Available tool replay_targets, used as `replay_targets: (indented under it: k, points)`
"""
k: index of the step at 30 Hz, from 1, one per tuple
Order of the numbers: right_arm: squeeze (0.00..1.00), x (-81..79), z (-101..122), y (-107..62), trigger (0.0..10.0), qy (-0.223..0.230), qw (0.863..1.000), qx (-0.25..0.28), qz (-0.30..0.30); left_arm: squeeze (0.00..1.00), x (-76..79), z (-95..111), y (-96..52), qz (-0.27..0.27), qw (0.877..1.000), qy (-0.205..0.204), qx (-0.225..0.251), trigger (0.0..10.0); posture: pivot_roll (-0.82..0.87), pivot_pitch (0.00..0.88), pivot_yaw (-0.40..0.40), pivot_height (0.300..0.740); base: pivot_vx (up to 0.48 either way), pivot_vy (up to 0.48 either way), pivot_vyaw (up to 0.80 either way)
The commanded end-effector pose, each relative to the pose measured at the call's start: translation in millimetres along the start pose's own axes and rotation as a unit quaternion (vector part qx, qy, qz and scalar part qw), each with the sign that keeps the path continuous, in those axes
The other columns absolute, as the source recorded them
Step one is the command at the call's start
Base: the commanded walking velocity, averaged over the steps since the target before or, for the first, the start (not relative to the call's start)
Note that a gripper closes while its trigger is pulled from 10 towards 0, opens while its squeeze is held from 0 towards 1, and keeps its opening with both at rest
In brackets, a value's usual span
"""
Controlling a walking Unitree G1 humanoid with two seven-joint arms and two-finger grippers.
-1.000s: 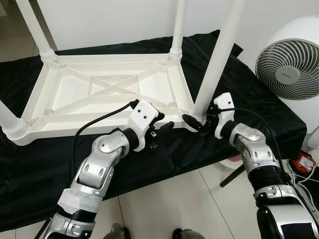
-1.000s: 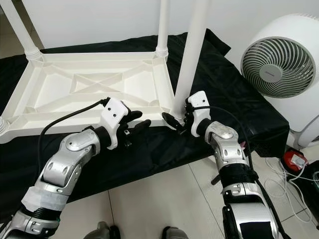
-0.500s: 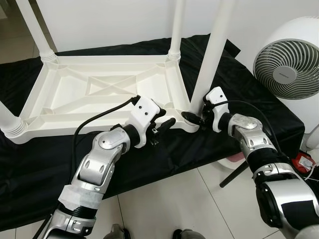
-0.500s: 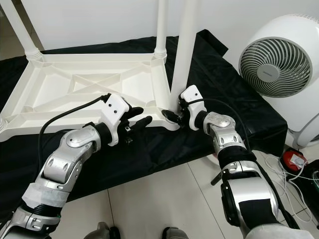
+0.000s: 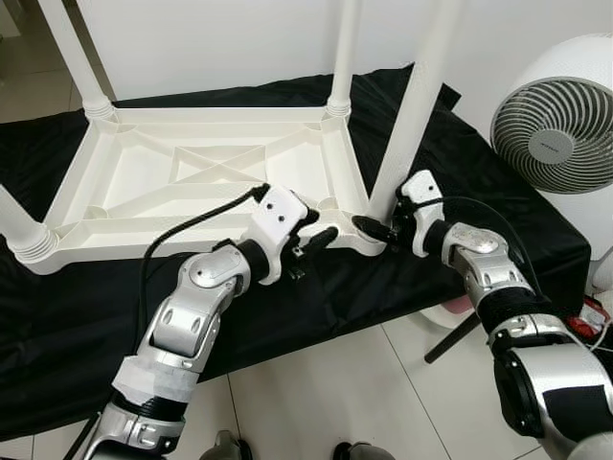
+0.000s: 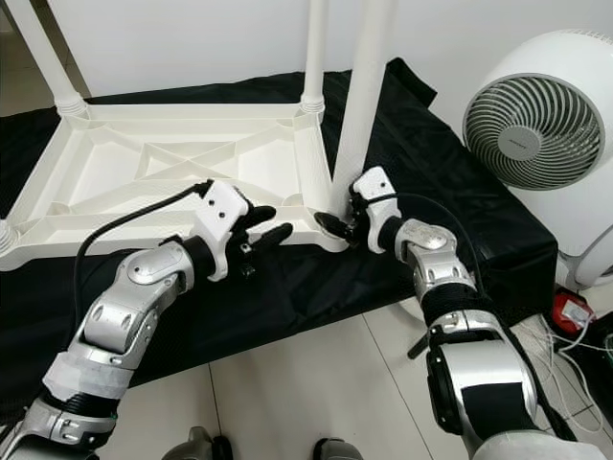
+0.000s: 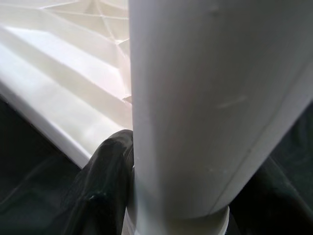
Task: Building children table
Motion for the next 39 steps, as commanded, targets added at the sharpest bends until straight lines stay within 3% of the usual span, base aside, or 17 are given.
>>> replay_targets:
  k: [1,9,10,12,16,19,23,24,25,26,27,28,29,33,36,37,39]
  points:
    - [0.0,2.7,-11,-4.5,0.0,0.027,0.998,-0.016,-0.059,0.0,-2.7,-2,-0.2,0.021,1.0,-0.003,-0.005,10.0,-0.08,0.096,0.033,0.74,0.0,0.0,0.0]
    - [0.0,-8.8,-8,-7.9,0.0,0.061,0.98,-0.003,-0.188,0.0,-0.6,-2,1.5,0.012,1.0,-0.003,-0.005,10.0,-0.09,0.099,0.043,0.74,0.0,0.0,0.0]
    - [0.0,-15.9,-8,-8.1,0.0,0.074,0.968,-0.003,-0.24,0.0,0.0,-2,2.5,0.009,1.0,-0.002,-0.006,10.0,-0.09,0.099,0.043,0.74,0.0,0.0,0.0]
    - [0.0,-15.9,-8,-8.1,0.0,0.074,0.968,-0.003,-0.24,0.0,0.0,-2,2.5,0.009,1.0,-0.002,-0.006,10.0,-0.09,0.099,0.043,0.74,0.0,0.0,0.0]
    - [0.0,-36.0,-9,-10.7,0.0,0.121,0.93,-0.006,-0.346,0.0,2.2,-2,3.9,0.003,1.0,-0.003,-0.005,10.0,-0.11,0.099,0.045,0.74,0.0,0.0,0.0]
    - [0.0,-44.7,-8,-11.5,0.0,0.141,0.922,-0.006,-0.362,0.0,3.5,-3,4.0,0.0,1.0,-0.003,-0.005,10.0,-0.11,0.098,0.045,0.74,0.0,0.0,0.0]
    - [0.0,-45.4,-6,-13.9,0.0,0.14,0.922,-0.009,-0.36,0.0,4.4,-3,3.7,-0.001,1.0,-0.003,-0.005,10.0,-0.11,0.097,0.045,0.74,0.0,0.0,0.0]
    - [0.0,-42.1,-4,-17.9,2.0,0.136,0.921,-0.013,-0.365,0.0,4.7,-3,4.1,-0.002,1.0,-0.003,-0.006,10.0,-0.11,0.095,0.04,0.74,0.0,0.0,0.0]
    - [0.0,-42.1,-4,-17.9,2.0,0.136,0.921,-0.013,-0.365,0.0,4.7,-3,4.1,-0.002,1.0,-0.003,-0.006,10.0,-0.11,0.095,0.04,0.74,0.0,0.0,0.0]
    - [0.0,-39.1,-3,-19.3,6.7,0.136,0.92,-0.011,-0.366,0.0,4.5,-3,4.2,-0.001,1.0,-0.003,-0.005,10.0,-0.11,0.095,0.04,0.74,0.0,0.0,0.0]
    - [0.0,-39.1,-3,-19.3,6.7,0.136,0.92,-0.011,-0.366,0.0,4.5,-3,4.2,-0.001,1.0,-0.003,-0.005,10.0,-0.11,0.095,0.04,0.74,0.0,0.0,0.0]
    - [0.64,-35.1,-1,-20.7,10.0,0.132,0.921,-0.007,-0.367,0.0,4.2,-3,4.3,0.0,1.0,-0.003,-0.005,10.0,-0.11,0.092,0.038,0.74,0.0,0.0,0.0]
    - [1.0,-30.0,0,-21.7,10.0,0.129,0.924,-0.002,-0.361,0.0,4.3,-3,4.2,0.001,1.0,-0.003,-0.004,10.0,-0.1,0.092,0.035,0.74,0.0,0.0,0.0]
    - [1.0,-18.6,6,-25.9,10.0,0.107,0.931,0.009,-0.35,0.0,4.9,-3,3.5,0.002,1.0,-0.004,-0.005,10.0,-0.1,0.092,0.035,0.74,0.0,0.0,0.0]
    - [0.98,-14.3,7,-24.2,10.0,0.106,0.952,0.011,-0.286,0.0,5.0,-4,3.3,0.004,1.0,-0.005,-0.006,10.0,-0.1,0.089,0.029,0.74,0.0,0.0,0.0]
    - [0.0,-15.1,6,-22.8,10.0,0.114,0.961,0.009,-0.251,0.0,5.1,-4,3.4,0.004,1.0,-0.005,-0.006,10.0,-0.1,0.089,0.029,0.74,0.0,0.0,0.0]
    - [0.0,-15.2,6,-22.4,10.0,0.117,0.967,0.01,-0.228,0.0,5.2,-4,3.5,0.003,1.0,-0.005,-0.006,10.0,-0.1,0.089,0.029,0.74,0.0,0.0,0.0]
Point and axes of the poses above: a point about 5 cm out from each wrist's last joint towards the gripper, its own y axis pointing out of the wrist towards the gripper, its own z axis along the axis of the wrist's last joint, x = y × z, the point moved 3 cm from there along y, pointing out of the wrist towards the gripper, and after that the axes turned 3 degrees about -y, right-handed, at the moved point
